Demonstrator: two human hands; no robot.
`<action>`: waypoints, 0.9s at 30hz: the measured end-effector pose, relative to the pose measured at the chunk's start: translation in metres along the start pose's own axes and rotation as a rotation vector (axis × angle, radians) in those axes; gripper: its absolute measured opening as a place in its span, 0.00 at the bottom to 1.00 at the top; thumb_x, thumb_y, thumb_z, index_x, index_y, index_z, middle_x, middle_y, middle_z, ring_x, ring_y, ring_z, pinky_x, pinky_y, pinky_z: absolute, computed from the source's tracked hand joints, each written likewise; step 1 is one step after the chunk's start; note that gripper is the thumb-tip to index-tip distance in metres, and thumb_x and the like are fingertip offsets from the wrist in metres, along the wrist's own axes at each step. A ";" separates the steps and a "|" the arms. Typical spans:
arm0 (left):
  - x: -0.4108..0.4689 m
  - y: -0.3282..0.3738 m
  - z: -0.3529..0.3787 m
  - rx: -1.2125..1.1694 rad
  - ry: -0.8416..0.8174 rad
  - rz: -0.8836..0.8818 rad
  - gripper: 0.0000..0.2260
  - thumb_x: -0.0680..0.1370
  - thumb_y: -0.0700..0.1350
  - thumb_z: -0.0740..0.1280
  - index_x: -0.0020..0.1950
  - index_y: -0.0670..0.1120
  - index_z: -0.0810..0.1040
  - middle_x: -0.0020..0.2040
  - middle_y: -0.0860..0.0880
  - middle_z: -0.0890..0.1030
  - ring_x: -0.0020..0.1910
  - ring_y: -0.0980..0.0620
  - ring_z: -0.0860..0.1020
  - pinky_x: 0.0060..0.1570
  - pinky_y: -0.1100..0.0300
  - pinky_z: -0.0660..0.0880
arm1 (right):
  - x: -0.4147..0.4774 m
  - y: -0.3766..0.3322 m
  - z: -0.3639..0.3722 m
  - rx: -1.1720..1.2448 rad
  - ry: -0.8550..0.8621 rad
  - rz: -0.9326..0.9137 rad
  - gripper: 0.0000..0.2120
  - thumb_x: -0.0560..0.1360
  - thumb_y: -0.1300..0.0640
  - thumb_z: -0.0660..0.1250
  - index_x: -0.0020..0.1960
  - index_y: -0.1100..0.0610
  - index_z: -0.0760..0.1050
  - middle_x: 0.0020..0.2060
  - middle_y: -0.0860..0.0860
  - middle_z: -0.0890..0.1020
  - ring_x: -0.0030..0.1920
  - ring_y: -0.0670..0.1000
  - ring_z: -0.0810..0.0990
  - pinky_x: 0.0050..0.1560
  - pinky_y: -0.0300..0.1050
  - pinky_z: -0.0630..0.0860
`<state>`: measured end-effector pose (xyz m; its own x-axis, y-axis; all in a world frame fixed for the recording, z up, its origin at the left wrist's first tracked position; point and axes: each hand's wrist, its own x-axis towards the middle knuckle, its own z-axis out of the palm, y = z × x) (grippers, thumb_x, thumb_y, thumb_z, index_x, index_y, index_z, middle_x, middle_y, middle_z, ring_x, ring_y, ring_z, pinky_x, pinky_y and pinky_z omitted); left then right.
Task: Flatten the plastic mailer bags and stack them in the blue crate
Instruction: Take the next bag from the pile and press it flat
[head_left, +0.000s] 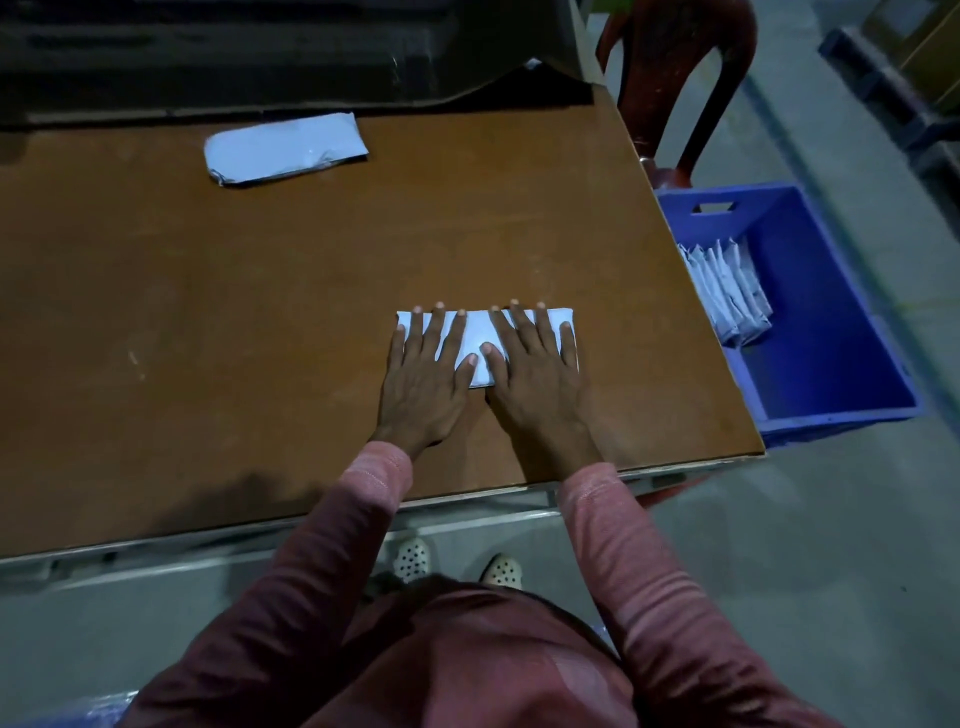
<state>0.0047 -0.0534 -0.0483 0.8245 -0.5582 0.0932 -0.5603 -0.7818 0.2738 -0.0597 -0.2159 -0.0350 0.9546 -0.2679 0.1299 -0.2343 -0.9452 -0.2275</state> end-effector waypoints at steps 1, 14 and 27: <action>-0.001 0.000 0.001 0.004 0.004 0.002 0.28 0.87 0.58 0.44 0.86 0.49 0.51 0.85 0.44 0.52 0.84 0.42 0.46 0.82 0.43 0.43 | -0.001 0.000 0.001 -0.007 0.002 0.003 0.26 0.86 0.40 0.46 0.82 0.45 0.55 0.82 0.45 0.57 0.83 0.51 0.49 0.81 0.59 0.49; 0.000 0.001 0.010 0.040 0.015 -0.014 0.28 0.86 0.56 0.47 0.85 0.49 0.52 0.85 0.43 0.51 0.84 0.42 0.47 0.82 0.41 0.47 | 0.008 0.004 0.011 0.035 -0.089 0.019 0.26 0.86 0.42 0.48 0.83 0.45 0.54 0.83 0.47 0.56 0.83 0.53 0.47 0.80 0.61 0.46; 0.003 0.002 0.008 0.058 -0.036 -0.027 0.29 0.86 0.58 0.46 0.85 0.49 0.52 0.85 0.43 0.50 0.84 0.40 0.47 0.81 0.40 0.47 | 0.012 0.003 0.005 0.023 -0.188 0.034 0.26 0.85 0.41 0.43 0.83 0.40 0.46 0.83 0.45 0.47 0.83 0.51 0.42 0.80 0.62 0.40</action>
<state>0.0060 -0.0589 -0.0547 0.8367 -0.5451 0.0517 -0.5420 -0.8110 0.2202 -0.0482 -0.2214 -0.0390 0.9642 -0.2580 -0.0608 -0.2650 -0.9311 -0.2508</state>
